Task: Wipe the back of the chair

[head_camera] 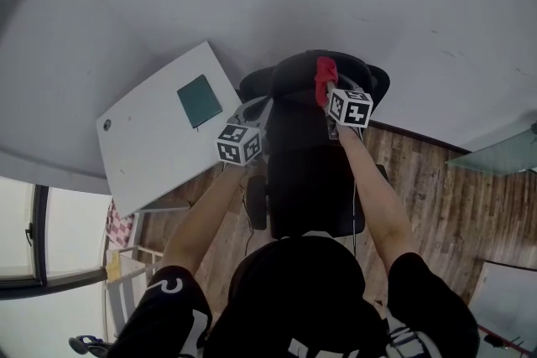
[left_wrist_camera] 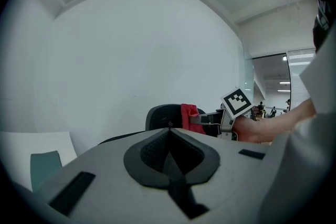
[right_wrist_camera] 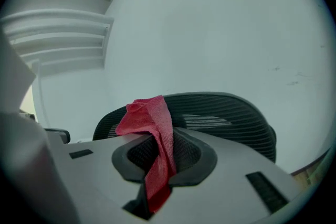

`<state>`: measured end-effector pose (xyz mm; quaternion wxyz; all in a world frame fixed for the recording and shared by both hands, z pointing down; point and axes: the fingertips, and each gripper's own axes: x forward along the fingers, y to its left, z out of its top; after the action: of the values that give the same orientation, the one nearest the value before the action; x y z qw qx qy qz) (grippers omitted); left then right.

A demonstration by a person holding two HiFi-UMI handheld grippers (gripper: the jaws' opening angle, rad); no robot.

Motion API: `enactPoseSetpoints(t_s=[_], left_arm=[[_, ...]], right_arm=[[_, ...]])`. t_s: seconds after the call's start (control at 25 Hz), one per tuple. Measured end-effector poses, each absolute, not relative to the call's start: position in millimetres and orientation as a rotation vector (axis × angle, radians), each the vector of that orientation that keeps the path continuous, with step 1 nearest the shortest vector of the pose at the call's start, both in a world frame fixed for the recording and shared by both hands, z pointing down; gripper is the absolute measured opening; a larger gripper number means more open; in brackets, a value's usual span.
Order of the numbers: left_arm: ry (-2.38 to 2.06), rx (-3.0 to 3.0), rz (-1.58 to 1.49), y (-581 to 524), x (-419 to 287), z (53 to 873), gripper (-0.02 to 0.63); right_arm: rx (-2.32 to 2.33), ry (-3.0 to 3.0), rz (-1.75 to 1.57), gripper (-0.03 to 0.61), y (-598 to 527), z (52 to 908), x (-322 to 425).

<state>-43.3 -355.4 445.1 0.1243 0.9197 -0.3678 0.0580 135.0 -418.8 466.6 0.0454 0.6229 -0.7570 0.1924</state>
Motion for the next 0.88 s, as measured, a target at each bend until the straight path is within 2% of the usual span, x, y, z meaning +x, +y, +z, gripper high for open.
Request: enactPoseSetpoints(t_s=[0.4, 0.88], left_arm=[[-0.999, 2.719, 0.206, -346.8, -10.4, 441.2, 0.026], [-0.98, 2.725, 0.236, -330.8, -6.8, 440.9, 0.026]], right_arm=[[2.109, -2.139, 0.574, 0.075, -397.7, 462.0, 211.5], [2.232, -2.03, 0.565, 0.075, -360.5, 464.2, 252.7]])
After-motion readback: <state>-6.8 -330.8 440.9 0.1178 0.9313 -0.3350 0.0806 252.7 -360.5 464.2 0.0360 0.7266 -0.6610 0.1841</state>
